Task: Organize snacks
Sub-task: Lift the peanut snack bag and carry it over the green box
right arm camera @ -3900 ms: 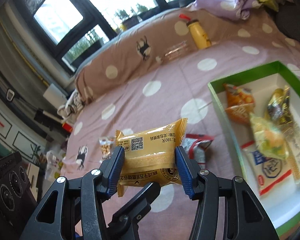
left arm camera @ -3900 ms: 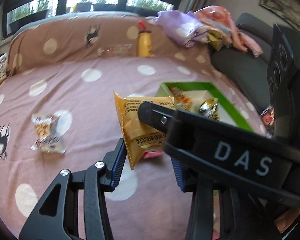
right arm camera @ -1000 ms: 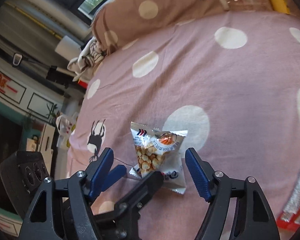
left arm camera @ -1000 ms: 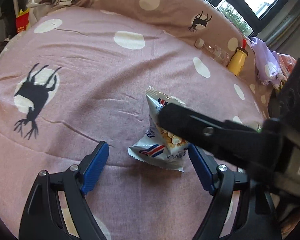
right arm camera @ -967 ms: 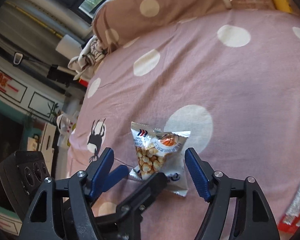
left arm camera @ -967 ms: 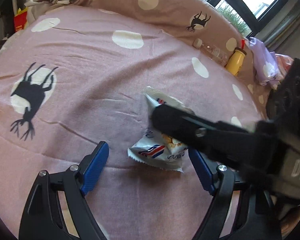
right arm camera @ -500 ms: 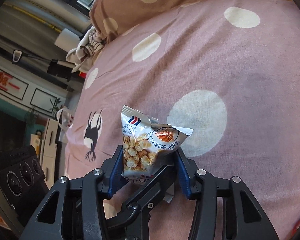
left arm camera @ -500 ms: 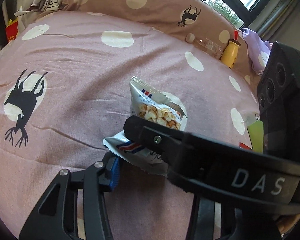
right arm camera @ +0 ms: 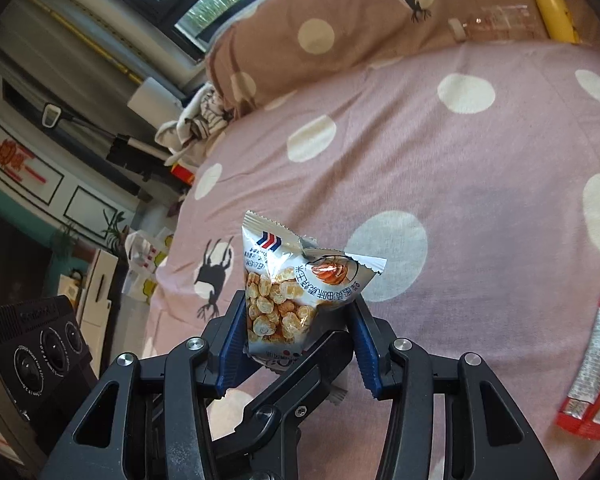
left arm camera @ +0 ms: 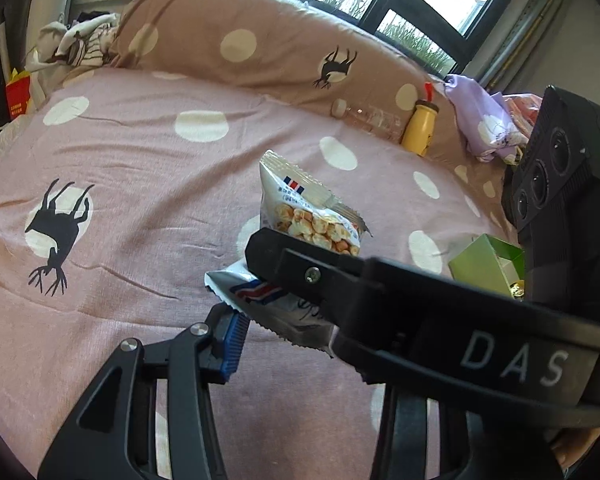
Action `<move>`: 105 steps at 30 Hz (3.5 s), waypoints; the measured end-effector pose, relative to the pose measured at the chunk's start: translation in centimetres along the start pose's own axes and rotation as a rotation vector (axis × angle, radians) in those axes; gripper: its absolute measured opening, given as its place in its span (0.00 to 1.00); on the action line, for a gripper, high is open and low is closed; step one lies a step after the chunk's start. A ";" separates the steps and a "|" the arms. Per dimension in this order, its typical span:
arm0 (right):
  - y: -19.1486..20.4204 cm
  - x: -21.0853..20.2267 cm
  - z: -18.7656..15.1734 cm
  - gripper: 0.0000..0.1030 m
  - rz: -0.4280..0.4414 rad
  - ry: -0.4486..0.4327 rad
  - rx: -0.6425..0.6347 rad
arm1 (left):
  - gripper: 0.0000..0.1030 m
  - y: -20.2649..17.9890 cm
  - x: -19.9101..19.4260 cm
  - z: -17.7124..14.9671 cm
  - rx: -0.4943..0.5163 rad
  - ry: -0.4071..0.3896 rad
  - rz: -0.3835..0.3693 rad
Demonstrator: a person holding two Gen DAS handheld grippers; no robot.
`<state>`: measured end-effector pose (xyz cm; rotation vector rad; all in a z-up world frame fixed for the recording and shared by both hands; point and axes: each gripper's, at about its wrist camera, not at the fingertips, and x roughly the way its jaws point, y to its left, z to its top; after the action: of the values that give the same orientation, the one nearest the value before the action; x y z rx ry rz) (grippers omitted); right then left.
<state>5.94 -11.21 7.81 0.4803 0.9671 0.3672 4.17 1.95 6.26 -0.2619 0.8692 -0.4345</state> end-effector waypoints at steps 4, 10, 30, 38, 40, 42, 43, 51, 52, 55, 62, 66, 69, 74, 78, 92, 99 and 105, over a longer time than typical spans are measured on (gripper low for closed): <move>0.6 -1.4 -0.3 0.50 -0.003 -0.037 -0.017 | 0.41 -0.8 -1.1 -0.1 0.020 -0.031 -0.014; 1.5 -3.3 -0.6 0.50 -0.014 -0.086 -0.037 | 0.41 -1.8 -2.6 -0.2 0.049 -0.071 -0.032; 0.6 -11.7 -3.8 0.50 -0.121 -0.304 -0.025 | 0.41 -8.3 -4.8 -1.6 0.245 -0.108 -0.169; -0.5 -13.0 -4.4 0.50 -0.134 -0.320 -0.010 | 0.41 -9.9 -4.4 -2.1 0.269 -0.097 -0.184; -0.6 -13.2 -4.4 0.50 -0.139 -0.316 -0.018 | 0.41 -10.2 -4.3 -2.2 0.264 -0.095 -0.184; -0.6 -13.4 -4.4 0.50 -0.143 -0.315 -0.018 | 0.41 -10.3 -4.3 -2.3 0.262 -0.093 -0.187; -0.7 -13.5 -4.5 0.50 -0.144 -0.316 -0.019 | 0.41 -10.4 -4.3 -2.3 0.263 -0.094 -0.189; -1.1 -14.7 -4.5 0.50 -0.161 -0.334 -0.022 | 0.41 -11.5 -4.7 -2.5 0.269 -0.108 -0.216; -1.2 -15.1 -4.5 0.50 -0.164 -0.340 -0.022 | 0.41 -11.8 -4.8 -2.5 0.272 -0.111 -0.221; -1.6 -16.1 -4.7 0.50 -0.170 -0.356 -0.018 | 0.41 -12.7 -4.9 -2.5 0.283 -0.116 -0.233; -2.6 -18.4 -5.0 0.50 -0.198 -0.391 0.000 | 0.41 -15.0 -4.9 -2.7 0.320 -0.114 -0.268; -3.7 -19.4 -5.0 0.50 -0.216 -0.395 0.012 | 0.41 -16.6 -4.2 -2.8 0.338 -0.096 -0.286; -5.0 -20.6 -5.0 0.50 -0.240 -0.419 0.045 | 0.41 -18.1 -3.4 -2.7 0.369 -0.078 -0.313; -7.2 -22.8 -5.5 0.50 -0.269 -0.474 0.101 | 0.41 -21.4 -2.3 -3.0 0.440 -0.057 -0.362; -9.1 -24.0 -5.8 0.50 -0.301 -0.495 0.147 | 0.41 -23.3 -1.2 -3.3 0.484 -0.022 -0.395; -12.7 -25.6 -6.7 0.50 -0.342 -0.516 0.267 | 0.41 -26.5 1.2 -4.1 0.543 0.067 -0.451; -13.7 -25.6 -6.8 0.50 -0.349 -0.508 0.303 | 0.41 -27.0 2.1 -4.1 0.549 0.100 -0.457; -14.8 -25.5 -6.9 0.50 -0.363 -0.489 0.354 | 0.41 -27.4 3.2 -4.4 0.537 0.144 -0.474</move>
<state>-11.99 -34.80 14.18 0.6632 0.6198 -0.2499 -4.58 -23.93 12.09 0.0672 0.7953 -1.1169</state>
